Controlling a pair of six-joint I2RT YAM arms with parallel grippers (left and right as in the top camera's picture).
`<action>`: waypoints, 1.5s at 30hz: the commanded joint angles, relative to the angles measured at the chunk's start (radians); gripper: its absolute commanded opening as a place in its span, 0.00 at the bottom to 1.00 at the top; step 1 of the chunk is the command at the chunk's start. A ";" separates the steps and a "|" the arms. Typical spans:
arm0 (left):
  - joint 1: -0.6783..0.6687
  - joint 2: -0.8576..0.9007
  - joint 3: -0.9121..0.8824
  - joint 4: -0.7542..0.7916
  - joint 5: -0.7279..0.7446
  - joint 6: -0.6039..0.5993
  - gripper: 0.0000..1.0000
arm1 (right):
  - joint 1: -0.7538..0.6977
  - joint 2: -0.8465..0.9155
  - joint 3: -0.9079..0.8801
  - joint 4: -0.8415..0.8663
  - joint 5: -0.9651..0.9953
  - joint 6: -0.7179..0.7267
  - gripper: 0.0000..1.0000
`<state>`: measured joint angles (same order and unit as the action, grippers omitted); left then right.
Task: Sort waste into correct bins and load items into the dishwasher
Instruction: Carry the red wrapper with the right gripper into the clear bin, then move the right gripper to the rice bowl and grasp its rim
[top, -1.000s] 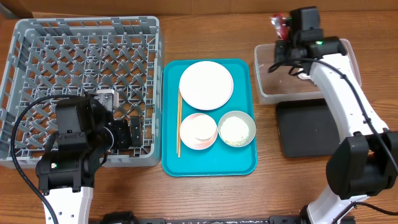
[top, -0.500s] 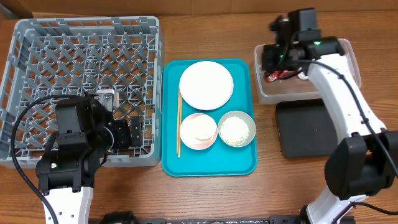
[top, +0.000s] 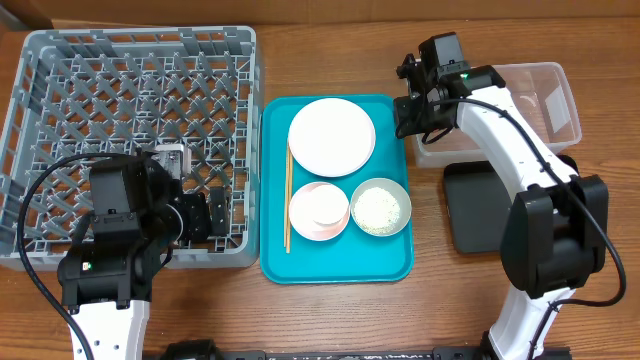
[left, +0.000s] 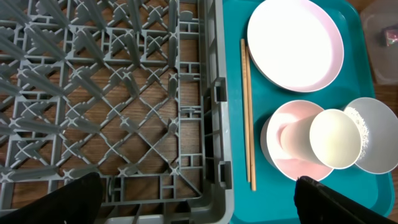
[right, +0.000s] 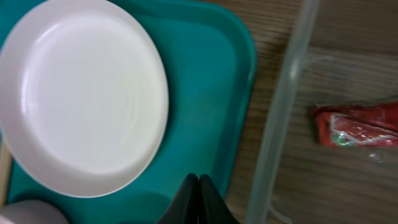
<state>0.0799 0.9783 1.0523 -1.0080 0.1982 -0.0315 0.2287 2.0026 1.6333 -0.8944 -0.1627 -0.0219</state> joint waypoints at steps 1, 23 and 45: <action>-0.002 0.003 0.025 -0.005 0.013 -0.018 1.00 | -0.019 0.007 -0.002 0.008 0.167 0.066 0.04; -0.002 0.003 0.025 -0.012 0.012 -0.018 1.00 | -0.068 -0.239 0.025 -0.177 0.003 0.142 0.43; -0.002 0.003 0.025 -0.013 0.013 -0.018 1.00 | 0.250 -0.241 -0.241 -0.321 0.010 0.375 0.39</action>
<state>0.0799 0.9787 1.0538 -1.0222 0.1986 -0.0315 0.4438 1.7611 1.4216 -1.2346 -0.2092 0.2630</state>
